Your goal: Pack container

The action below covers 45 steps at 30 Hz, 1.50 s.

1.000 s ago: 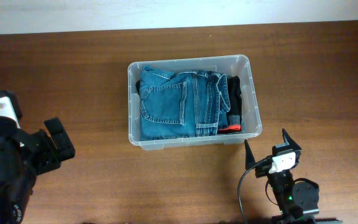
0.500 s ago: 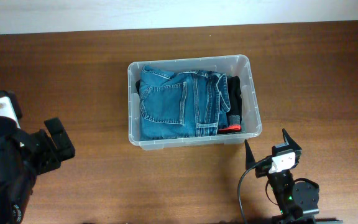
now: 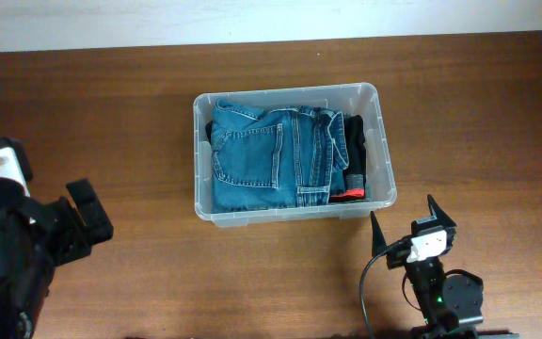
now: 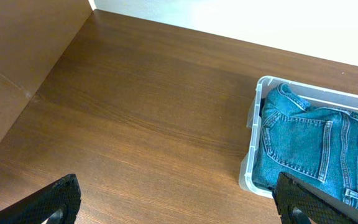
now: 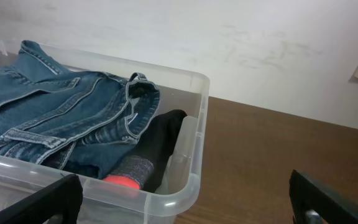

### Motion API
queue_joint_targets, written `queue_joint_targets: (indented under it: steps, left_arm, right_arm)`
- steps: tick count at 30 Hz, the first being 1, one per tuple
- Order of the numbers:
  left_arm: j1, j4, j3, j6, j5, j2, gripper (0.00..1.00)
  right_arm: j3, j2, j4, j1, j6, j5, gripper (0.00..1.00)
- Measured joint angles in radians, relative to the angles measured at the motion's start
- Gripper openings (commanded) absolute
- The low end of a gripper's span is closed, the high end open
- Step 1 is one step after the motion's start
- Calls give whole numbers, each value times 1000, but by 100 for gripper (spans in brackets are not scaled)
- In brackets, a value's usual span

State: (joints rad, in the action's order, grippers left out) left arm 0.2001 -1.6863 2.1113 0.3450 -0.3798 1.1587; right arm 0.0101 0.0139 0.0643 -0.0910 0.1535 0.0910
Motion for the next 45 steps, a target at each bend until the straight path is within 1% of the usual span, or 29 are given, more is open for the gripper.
queue_joint_targets:
  steps: [3, 7, 10, 11, 14, 16, 17, 19, 20, 22, 23, 24, 25, 26, 28, 29, 31, 36, 39, 45]
  left_arm:
    - [0, 5, -19, 0, 17, -74, 100]
    - [0, 3, -121, 0, 50, -286, 100]
    - [-20, 10, -251, 0, 55, -477, 100]
    - [-36, 21, -323, 0, 56, -542, 100]
    - [-80, 102, -530, 0, 59, -675, 100]
    - [-105, 222, -699, 1, 62, -757, 100]
    - [-118, 333, -864, 0, 69, -827, 100]
    - [-122, 488, -990, 0, 75, -871, 100]
    - [-129, 615, -1073, 2, 85, -907, 100]
    - [-149, 797, -1236, 4, 119, -962, 100]
    - [-168, 927, -1371, 6, 164, -999, 100]
    - [-179, 992, -1431, 7, 187, -1009, 100]
    - [-190, 1112, -1505, 8, 212, -1029, 100]
    - [-199, 1156, -1546, 8, 236, -1040, 100]
    - [-223, 1307, -1660, 8, 290, -1075, 100]
    - [-228, 1355, -1689, 7, 302, -1081, 100]
    - [-237, 1497, -1777, 7, 329, -1099, 100]
    - [-240, 1714, -1933, -10, 359, -1122, 100]
    - [-240, 1754, -1987, -44, 370, -1134, 100]
    - [-240, 1758, -2062, -152, 377, -1139, 100]
  right_arm:
    - [0, 0, 0, 0, 1, 0, 98]
    - [0, 0, 0, 0, 1, -1, 98]
    - [0, 0, 1, 0, 3, -3, 98]
    - [0, 0, 0, 0, 3, -4, 98]
    - [0, 0, 1, 0, 3, -4, 98]
    - [0, 0, 2, 0, 3, -4, 98]
    - [0, 0, 1, 0, 3, -4, 98]
    - [0, 0, 2, 0, 3, -4, 98]
    - [0, 0, 2, 0, 3, -4, 98]
    - [0, 0, 2, 0, 3, -4, 98]
    - [0, 0, 2, 0, 3, -4, 98]
    - [0, 0, 2, 0, 3, -4, 98]
    - [0, 0, 2, 0, 3, -4, 98]
    - [0, 0, 2, 0, 3, -5, 98]
    - [0, 0, 2, 0, 4, -4, 98]
    - [0, 0, 2, 0, 3, -4, 98]
    - [0, 0, 2, 0, 3, -4, 98]
    - [0, 0, 2, 0, 3, -4, 98]
    - [0, 0, 2, 0, 3, -4, 98]
    - [0, 0, 2, 0, 3, -4, 98]
